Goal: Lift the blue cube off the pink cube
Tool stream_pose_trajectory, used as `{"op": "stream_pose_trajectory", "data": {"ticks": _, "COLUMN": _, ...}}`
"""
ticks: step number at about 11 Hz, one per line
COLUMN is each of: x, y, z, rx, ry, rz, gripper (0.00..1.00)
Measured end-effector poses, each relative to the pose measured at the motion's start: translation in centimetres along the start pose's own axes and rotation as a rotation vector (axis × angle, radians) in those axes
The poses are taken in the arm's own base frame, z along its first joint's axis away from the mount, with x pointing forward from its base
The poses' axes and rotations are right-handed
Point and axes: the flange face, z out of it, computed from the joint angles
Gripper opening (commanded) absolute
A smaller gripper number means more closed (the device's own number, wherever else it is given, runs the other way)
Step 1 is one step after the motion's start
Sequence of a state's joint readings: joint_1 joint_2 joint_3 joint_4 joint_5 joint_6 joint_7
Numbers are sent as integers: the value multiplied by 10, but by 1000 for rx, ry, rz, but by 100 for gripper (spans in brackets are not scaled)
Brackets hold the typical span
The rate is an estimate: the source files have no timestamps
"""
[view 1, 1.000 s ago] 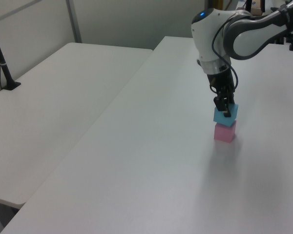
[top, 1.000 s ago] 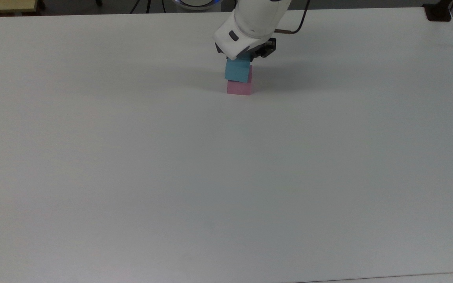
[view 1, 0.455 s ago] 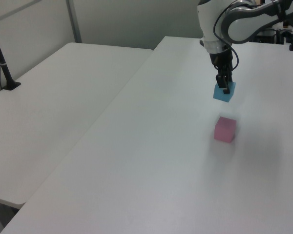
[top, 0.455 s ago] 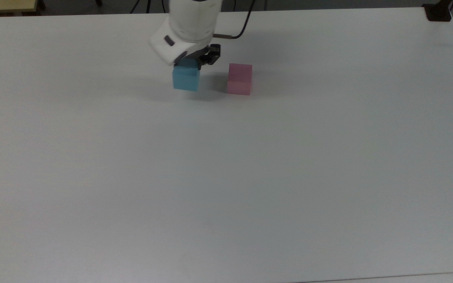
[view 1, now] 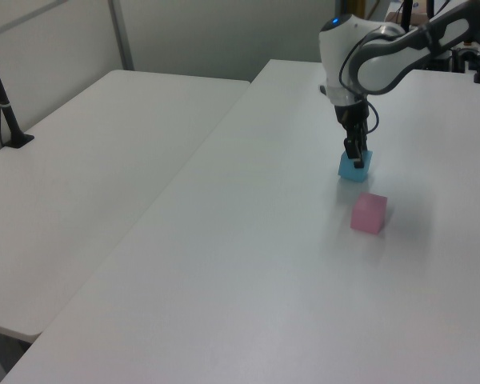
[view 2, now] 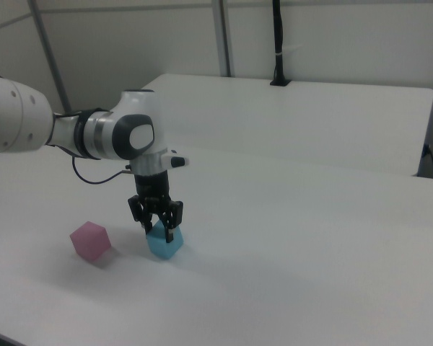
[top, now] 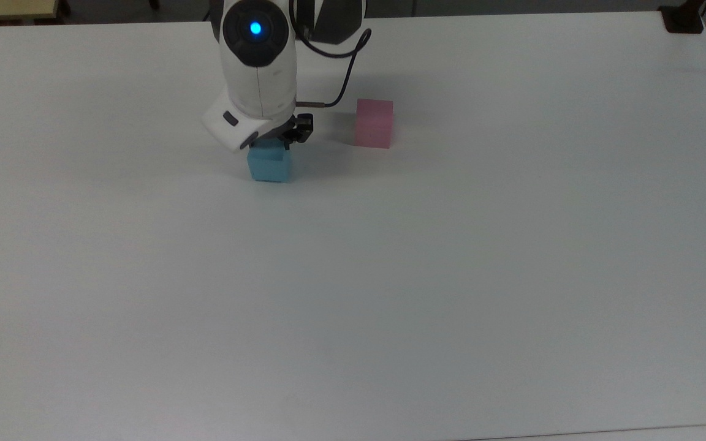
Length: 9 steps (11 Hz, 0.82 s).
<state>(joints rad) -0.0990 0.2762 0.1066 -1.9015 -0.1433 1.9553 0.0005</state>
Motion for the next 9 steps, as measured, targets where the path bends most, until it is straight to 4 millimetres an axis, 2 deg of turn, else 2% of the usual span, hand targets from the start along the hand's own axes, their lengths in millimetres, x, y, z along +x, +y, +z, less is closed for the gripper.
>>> {"op": "stream_pose_trajectory", "data": {"ticks": 1, "x": 4, "y": 0, "z": 2, "rx": 1, "ry": 2, "rz": -18, "gripper": 100}}
{"op": "stream_pose_trajectory", "data": {"ticks": 4, "x": 5, "y": -1, "z": 4, "rx": 2, "ry": -1, "rz": -30, "gripper": 100}}
{"op": "stream_pose_trajectory", "data": {"ticks": 6, "x": 6, "y": 1, "z": -4, "rx": 0, "ry": 13, "rz": -27, "gripper": 100}}
{"op": "stream_pose_trajectory", "data": {"ticks": 8, "x": 1, "y": 10, "z": -40, "rx": -6, "ry": 27, "rz": -2, "gripper": 100}}
{"op": "stream_pose_trajectory", "data": {"ticks": 9, "x": -10, "y": 20, "z": -73, "rx": 10, "ry": 28, "rz": 29, "gripper": 100}}
